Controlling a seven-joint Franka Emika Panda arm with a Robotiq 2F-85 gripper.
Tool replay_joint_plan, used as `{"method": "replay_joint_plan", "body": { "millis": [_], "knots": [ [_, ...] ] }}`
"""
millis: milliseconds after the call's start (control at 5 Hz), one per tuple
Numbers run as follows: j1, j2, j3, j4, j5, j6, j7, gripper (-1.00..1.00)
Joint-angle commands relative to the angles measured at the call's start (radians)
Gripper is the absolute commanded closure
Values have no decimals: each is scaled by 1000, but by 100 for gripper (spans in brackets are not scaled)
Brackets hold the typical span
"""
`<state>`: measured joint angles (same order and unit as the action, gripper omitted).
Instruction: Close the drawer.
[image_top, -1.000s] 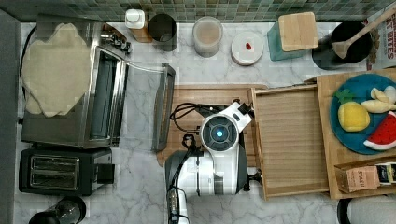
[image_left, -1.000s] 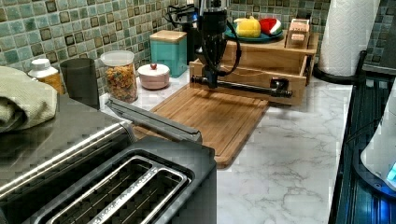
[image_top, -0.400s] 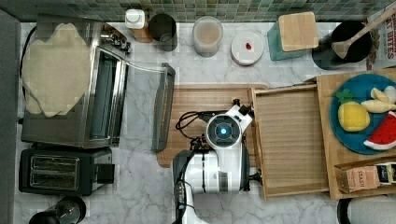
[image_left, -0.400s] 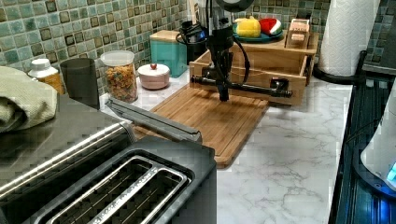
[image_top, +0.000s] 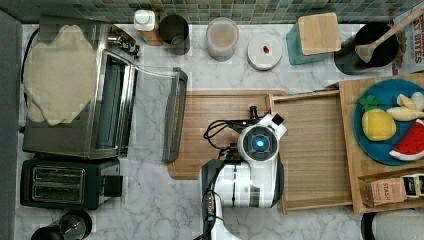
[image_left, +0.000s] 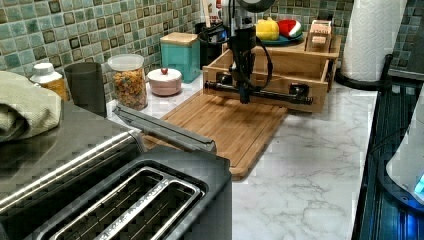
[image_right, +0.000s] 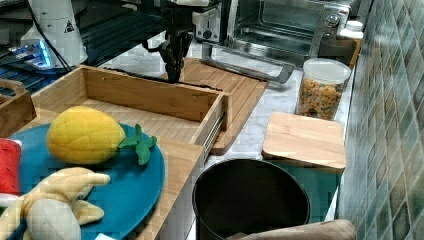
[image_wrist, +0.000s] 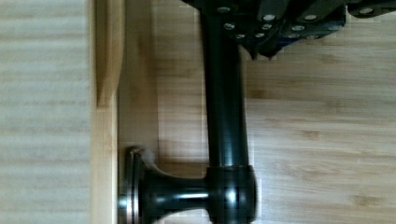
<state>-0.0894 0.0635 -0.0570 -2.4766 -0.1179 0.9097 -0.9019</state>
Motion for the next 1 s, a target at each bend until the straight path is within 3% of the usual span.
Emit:
{"method": "replay_joint_plan", "body": {
  "millis": [200,1000],
  "knots": [
    [-102,112,-134,215,-94,-66,-128,100],
    [-274,231,-256,386,57,15,-434,100]
  ]
}}
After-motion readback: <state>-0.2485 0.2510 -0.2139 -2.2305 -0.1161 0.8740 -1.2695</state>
